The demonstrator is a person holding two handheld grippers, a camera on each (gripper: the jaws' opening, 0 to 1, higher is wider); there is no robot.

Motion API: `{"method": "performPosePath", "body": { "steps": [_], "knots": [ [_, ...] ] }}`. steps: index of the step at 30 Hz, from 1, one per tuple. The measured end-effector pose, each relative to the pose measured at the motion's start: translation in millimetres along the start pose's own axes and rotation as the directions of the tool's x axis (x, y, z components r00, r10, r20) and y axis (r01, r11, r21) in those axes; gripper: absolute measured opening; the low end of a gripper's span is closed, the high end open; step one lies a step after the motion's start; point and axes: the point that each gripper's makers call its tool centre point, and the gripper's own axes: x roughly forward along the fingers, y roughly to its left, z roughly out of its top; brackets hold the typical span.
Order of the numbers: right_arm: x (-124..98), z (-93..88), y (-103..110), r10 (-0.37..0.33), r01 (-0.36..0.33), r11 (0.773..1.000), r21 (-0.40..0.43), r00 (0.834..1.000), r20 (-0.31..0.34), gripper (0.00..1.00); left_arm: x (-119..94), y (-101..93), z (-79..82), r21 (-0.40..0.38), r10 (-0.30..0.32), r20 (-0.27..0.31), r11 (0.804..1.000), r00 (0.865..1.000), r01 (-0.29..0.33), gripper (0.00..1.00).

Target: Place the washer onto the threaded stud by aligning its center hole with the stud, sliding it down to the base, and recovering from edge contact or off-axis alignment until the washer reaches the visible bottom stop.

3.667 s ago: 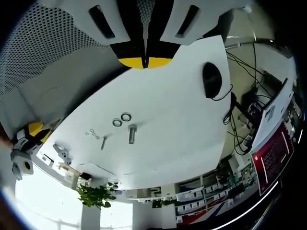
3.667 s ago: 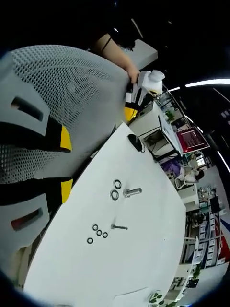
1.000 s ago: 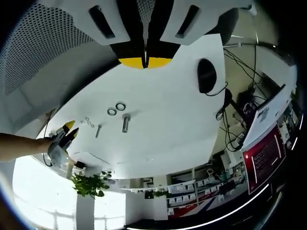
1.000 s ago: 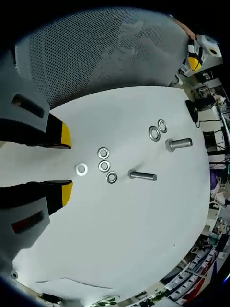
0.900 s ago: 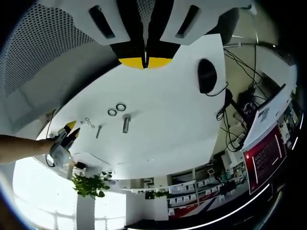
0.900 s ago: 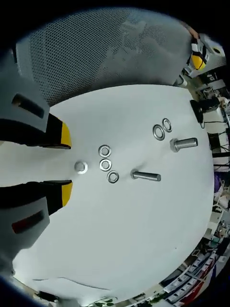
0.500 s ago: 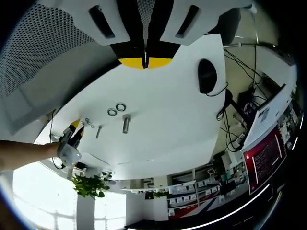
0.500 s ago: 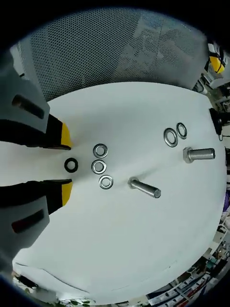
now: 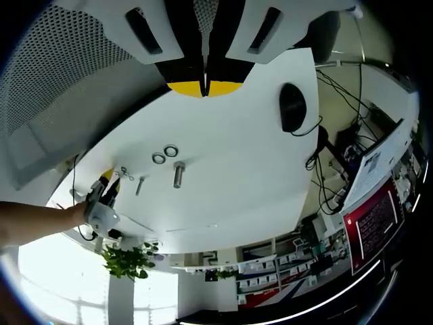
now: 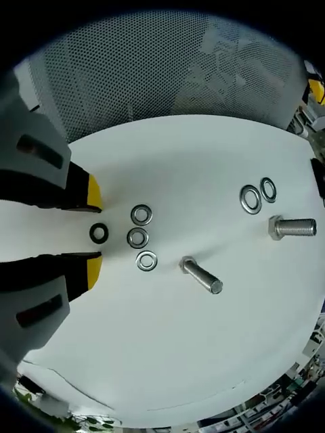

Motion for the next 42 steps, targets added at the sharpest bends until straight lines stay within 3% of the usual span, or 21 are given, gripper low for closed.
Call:
{"method": "performPosePath", "body": {
  "steps": [2, 4, 5, 25, 42],
  "knots": [
    [-0.2, 0.1, 0.0, 0.003, -0.003, 1.000, -0.002, 1.000, -0.002, 0.25, 0.2, -0.2, 0.2, -0.001, -0.003, 0.002, 1.000, 1.000, 0.003, 0.00],
    [0.1, -0.2, -2.1, -0.013, 0.013, 1.000, -0.021, 1.000, -0.001, 0.14, 0.1, -0.5, 0.3, -0.002, -0.004, 0.003, 1.000, 1.000, 0.004, 0.00],
    [0.3, 0.7, -0.7, -0.007, 0.007, 0.998, -0.064, 1.000, 0.004, 0.14, 0.2, -0.3, 0.2, -0.002, -0.003, 0.002, 1.000, 1.000, 0.003, 0.00],
    [0.9, 0.5, -3.6, -0.035, 0.034, 0.999, -0.018, 0.998, -0.047, 0.15, 0.3, 0.4, 0.0, -0.004, 0.003, 0.001, 1.000, 1.000, -0.003, 0.00],
    [1.3, 1.8, -2.6, -0.036, 0.037, 0.999, 0.027, 0.999, -0.026, 0.15, -0.2, 1.0, -0.1, -0.005, 0.005, 0.002, 1.000, 1.000, -0.005, 0.00]
  ]
}}
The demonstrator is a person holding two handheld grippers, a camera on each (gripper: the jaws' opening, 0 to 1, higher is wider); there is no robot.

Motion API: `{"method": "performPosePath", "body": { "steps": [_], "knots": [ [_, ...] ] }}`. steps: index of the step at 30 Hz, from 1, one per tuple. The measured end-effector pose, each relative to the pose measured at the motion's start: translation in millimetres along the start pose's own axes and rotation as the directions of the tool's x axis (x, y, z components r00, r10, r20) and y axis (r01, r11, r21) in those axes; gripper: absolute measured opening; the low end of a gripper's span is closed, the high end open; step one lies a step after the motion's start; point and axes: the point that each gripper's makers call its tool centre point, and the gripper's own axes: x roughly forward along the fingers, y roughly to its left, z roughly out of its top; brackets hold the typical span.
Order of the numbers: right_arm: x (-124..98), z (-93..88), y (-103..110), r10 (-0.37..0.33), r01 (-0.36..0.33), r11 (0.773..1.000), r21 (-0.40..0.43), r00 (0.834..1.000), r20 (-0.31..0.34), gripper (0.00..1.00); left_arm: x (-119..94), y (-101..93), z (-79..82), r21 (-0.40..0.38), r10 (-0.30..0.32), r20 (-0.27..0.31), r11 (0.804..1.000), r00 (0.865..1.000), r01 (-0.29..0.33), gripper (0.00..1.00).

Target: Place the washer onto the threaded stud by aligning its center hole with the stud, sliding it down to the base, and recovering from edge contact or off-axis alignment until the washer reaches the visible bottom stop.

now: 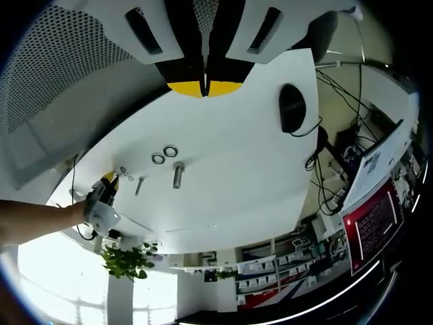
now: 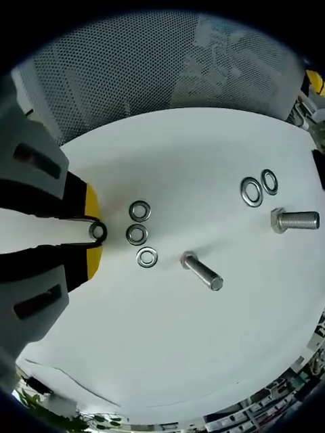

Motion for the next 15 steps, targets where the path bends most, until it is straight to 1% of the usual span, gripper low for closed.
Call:
{"method": "performPosePath", "body": {
  "steps": [15],
  "knots": [
    [1.2, -1.1, -2.7, -0.003, 0.003, 1.000, -0.006, 1.000, -0.008, 0.15, -0.1, 0.4, -0.7, -0.002, 0.003, -0.004, 1.000, 1.000, -0.003, 0.00]
  ]
}}
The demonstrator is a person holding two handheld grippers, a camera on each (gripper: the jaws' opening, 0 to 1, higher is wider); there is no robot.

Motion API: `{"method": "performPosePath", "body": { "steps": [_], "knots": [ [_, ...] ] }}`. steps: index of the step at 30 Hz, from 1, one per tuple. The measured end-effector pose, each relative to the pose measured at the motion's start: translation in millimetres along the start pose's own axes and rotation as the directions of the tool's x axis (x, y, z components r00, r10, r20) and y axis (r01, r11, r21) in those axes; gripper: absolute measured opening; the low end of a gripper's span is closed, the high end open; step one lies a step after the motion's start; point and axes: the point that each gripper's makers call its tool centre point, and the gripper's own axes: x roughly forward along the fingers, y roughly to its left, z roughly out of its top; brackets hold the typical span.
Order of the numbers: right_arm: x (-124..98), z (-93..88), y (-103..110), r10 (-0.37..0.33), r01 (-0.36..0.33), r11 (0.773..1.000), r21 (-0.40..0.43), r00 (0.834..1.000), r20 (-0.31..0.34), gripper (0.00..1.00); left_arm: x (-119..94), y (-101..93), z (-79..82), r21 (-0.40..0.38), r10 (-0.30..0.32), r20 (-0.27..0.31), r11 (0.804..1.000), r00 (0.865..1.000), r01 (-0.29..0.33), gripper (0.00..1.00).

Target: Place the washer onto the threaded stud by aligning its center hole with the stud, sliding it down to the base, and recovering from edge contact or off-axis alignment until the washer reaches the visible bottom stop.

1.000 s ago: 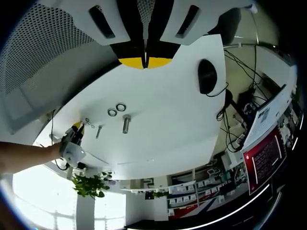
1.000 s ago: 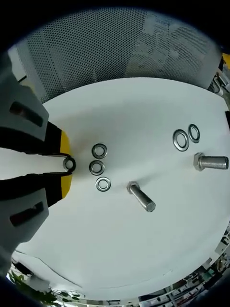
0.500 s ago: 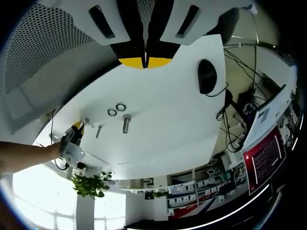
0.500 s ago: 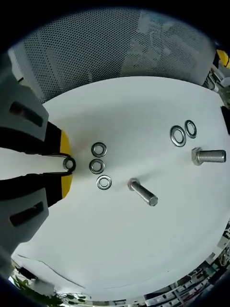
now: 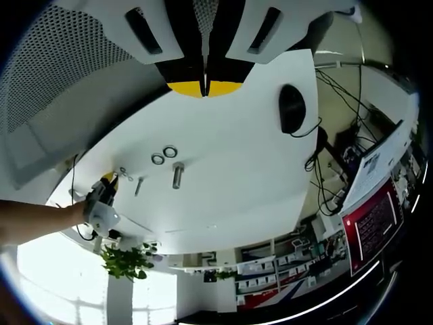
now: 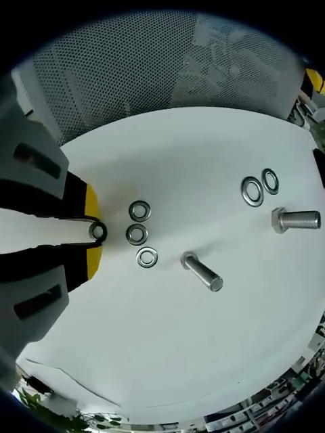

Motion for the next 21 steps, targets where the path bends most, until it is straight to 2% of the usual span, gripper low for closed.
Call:
{"method": "performPosePath", "body": {
  "steps": [21],
  "knots": [
    [-0.5, 0.3, 1.6, 0.017, -0.016, 1.000, 0.002, 1.000, -0.018, 0.15, 0.3, -0.3, 0.0, -0.001, 0.000, -0.002, 1.000, 1.000, 0.000, 0.00]
  ]
}}
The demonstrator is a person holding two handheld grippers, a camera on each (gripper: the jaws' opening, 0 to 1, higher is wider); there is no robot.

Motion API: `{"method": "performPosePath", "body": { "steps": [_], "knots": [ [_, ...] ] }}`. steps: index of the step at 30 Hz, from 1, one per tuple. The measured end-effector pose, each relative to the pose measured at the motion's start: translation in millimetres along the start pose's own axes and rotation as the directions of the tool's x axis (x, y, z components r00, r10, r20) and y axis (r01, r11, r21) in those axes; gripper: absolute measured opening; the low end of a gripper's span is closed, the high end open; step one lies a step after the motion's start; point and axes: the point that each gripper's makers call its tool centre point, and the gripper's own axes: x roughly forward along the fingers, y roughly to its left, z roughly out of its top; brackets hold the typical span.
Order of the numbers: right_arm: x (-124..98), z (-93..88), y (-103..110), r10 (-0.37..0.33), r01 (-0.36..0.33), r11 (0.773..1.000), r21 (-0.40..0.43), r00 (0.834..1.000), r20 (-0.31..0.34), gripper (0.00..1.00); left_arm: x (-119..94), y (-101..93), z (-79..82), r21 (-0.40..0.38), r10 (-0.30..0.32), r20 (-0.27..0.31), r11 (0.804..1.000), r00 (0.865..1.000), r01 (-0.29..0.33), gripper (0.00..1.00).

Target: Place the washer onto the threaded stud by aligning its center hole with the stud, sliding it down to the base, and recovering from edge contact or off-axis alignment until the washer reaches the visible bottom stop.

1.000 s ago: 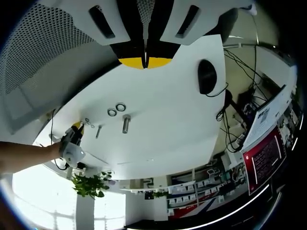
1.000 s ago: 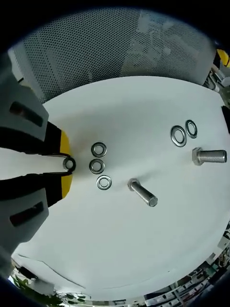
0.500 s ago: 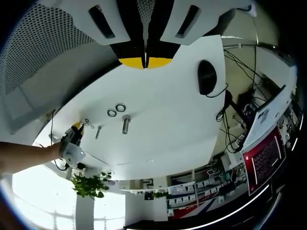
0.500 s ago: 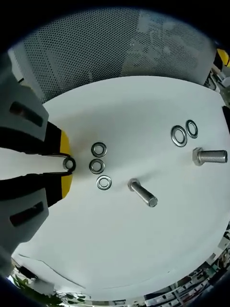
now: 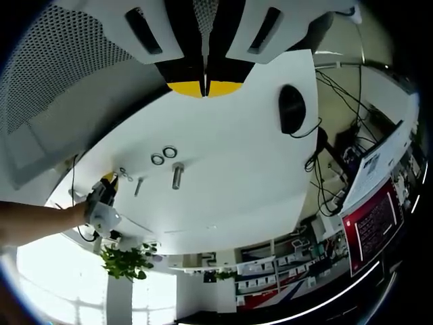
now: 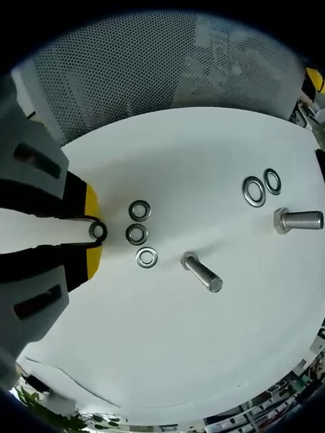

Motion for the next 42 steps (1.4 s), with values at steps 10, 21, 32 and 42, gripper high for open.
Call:
{"method": "performPosePath", "body": {
  "steps": [10, 21, 32, 42],
  "knots": [
    [-1.7, 0.3, 2.1, 0.013, -0.013, 0.999, -0.031, 1.000, -0.018, 0.14, 0.3, -0.5, -0.6, 0.001, -0.002, -0.004, 1.000, 1.000, 0.002, 0.00],
    [-25.6, 9.4, -10.1, -0.010, 0.011, 1.000, -0.020, 1.000, 0.029, 0.14, 0.7, -1.4, -1.1, 0.004, -0.006, -0.008, 1.000, 1.000, 0.006, 0.00],
    [-57.1, 32.2, -17.5, 0.001, 0.002, 1.000, -0.027, 0.994, 0.108, 0.14, 0.6, -1.7, -1.8, 0.005, -0.008, -0.011, 1.000, 1.000, 0.008, 0.00],
    [-70.0, 55.0, -19.3, -0.032, 0.041, 0.998, -0.047, 0.985, 0.170, 0.14, 0.2, -1.5, -1.4, 0.004, -0.008, -0.007, 1.000, 1.000, 0.008, 0.00]
  ]
}}
